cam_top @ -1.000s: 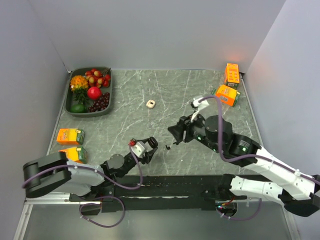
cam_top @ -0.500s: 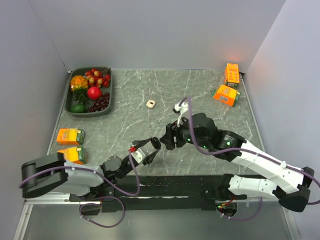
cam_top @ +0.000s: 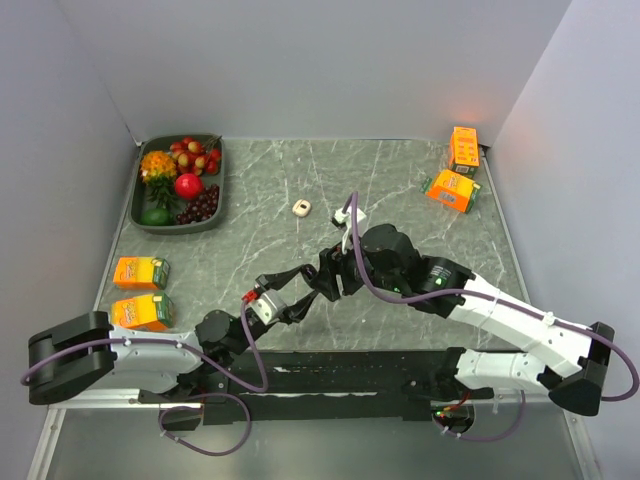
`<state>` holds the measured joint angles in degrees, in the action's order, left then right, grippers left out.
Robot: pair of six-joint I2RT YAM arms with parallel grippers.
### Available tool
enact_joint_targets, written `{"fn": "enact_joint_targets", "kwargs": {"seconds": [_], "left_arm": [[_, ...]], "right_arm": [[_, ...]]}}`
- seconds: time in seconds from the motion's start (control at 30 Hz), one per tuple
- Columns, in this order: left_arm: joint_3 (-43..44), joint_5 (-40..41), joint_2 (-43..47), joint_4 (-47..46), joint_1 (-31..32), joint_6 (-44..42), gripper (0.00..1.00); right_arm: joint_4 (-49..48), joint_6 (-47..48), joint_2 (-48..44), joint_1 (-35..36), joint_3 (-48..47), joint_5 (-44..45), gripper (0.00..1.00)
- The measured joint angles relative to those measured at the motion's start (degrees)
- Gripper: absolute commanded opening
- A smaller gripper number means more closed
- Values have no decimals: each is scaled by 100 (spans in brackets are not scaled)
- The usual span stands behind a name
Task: Insert the wireless bluetooth earbuds into the charging case
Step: Pick up the charging case at the center of the board.
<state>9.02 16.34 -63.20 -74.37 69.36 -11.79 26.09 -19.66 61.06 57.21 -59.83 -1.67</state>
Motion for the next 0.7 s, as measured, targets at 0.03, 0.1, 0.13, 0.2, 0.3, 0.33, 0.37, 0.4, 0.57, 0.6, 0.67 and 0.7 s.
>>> {"fn": "enact_joint_targets", "kwargs": {"seconds": [0.03, 0.1, 0.13, 0.2, 0.3, 0.33, 0.37, 0.4, 0.57, 0.6, 0.67, 0.7], "left_arm": [[4, 0, -2, 0, 0, 0, 1], [15, 0, -4, 0, 0, 0, 1], [26, -2, -4, 2, 0, 2, 1], [37, 11, -17, 7, -2, 2, 1], [39, 22, -33, 9, -2, 2, 1], [39, 28, -35, 15, -2, 2, 1], [39, 33, -35, 22, 0, 4, 1], [39, 44, -33, 26, -2, 4, 1], [39, 81, -17, 31, -2, 4, 1], [39, 90, -2, 31, -2, 4, 1], [39, 98, 33, 33, 0, 4, 1], [39, 101, 55, 35, 0, 4, 1]], "right_arm": [[0, 0, 11, 0, -11, 11, 64], [-9, 9, 46, 0, -20, 24, 58], [-13, 4, 68, 0, -20, 37, 57], [-17, 0, 138, 2, -52, 28, 56], [-35, -2, 225, 2, -103, 26, 49], [-37, -9, 227, 2, -103, 17, 45], [-44, -9, 227, 2, -103, 4, 43], [-61, -15, 225, 4, -103, -9, 41], [-120, -46, 214, 13, -103, -59, 31], [-129, -55, 210, 13, -103, -68, 31], [-164, -81, 197, 11, -103, -81, 31], [-177, -94, 186, 9, -103, -90, 30]]}}
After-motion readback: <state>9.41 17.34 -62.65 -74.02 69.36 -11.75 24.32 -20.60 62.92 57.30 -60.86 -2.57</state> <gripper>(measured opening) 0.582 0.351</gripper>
